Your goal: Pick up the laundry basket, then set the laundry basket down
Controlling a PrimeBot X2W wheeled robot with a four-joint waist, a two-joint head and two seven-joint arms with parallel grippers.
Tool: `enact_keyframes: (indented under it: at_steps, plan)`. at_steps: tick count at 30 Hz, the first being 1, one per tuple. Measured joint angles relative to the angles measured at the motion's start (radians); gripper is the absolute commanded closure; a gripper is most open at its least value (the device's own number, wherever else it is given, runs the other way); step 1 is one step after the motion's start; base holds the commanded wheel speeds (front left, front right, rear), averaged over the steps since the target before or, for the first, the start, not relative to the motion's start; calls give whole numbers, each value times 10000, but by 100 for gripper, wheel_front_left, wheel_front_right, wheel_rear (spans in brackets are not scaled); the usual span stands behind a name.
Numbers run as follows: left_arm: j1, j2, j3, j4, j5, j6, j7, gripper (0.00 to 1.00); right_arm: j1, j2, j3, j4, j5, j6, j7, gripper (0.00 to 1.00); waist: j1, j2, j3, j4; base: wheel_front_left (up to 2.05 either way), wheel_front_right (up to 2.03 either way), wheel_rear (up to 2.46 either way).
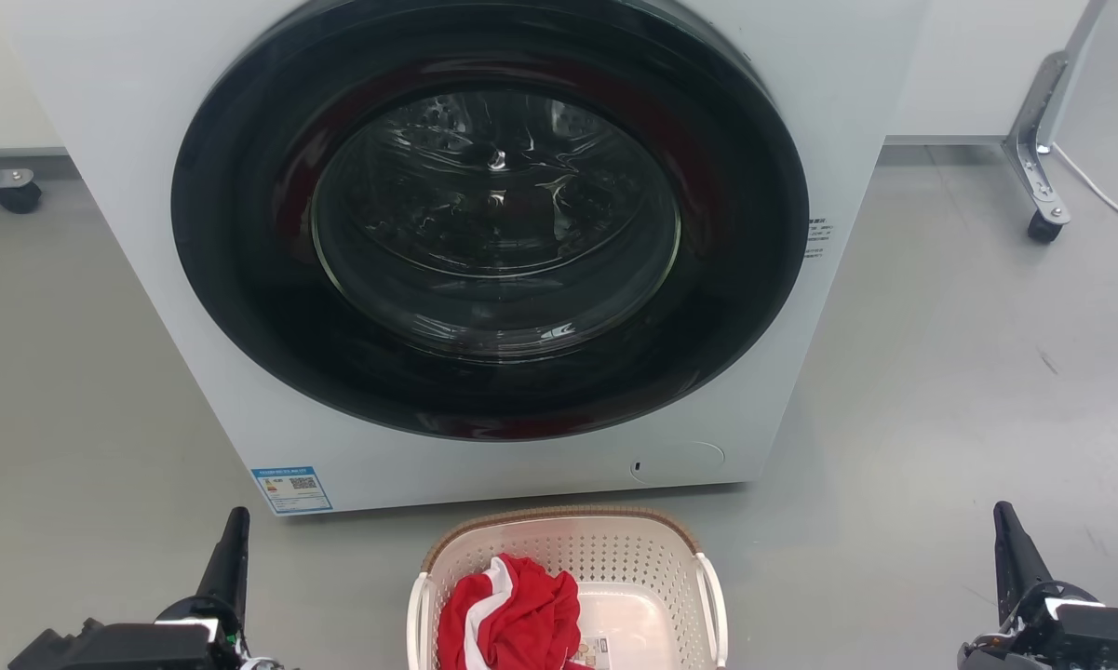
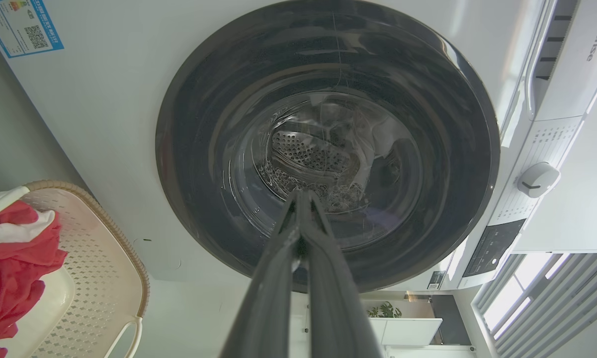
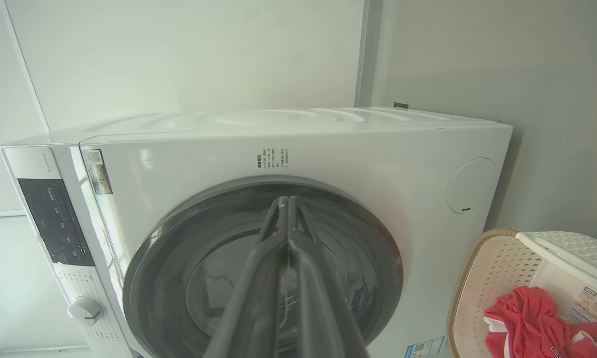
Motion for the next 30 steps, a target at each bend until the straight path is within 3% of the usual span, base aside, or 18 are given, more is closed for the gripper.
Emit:
enact_keyframes:
  at_steps: [30]
  plan:
    - [0,-2,-2,12,0,0,0,100,0,0,0,0,12,0,0,100,0,0,-1,1,0,0,0]
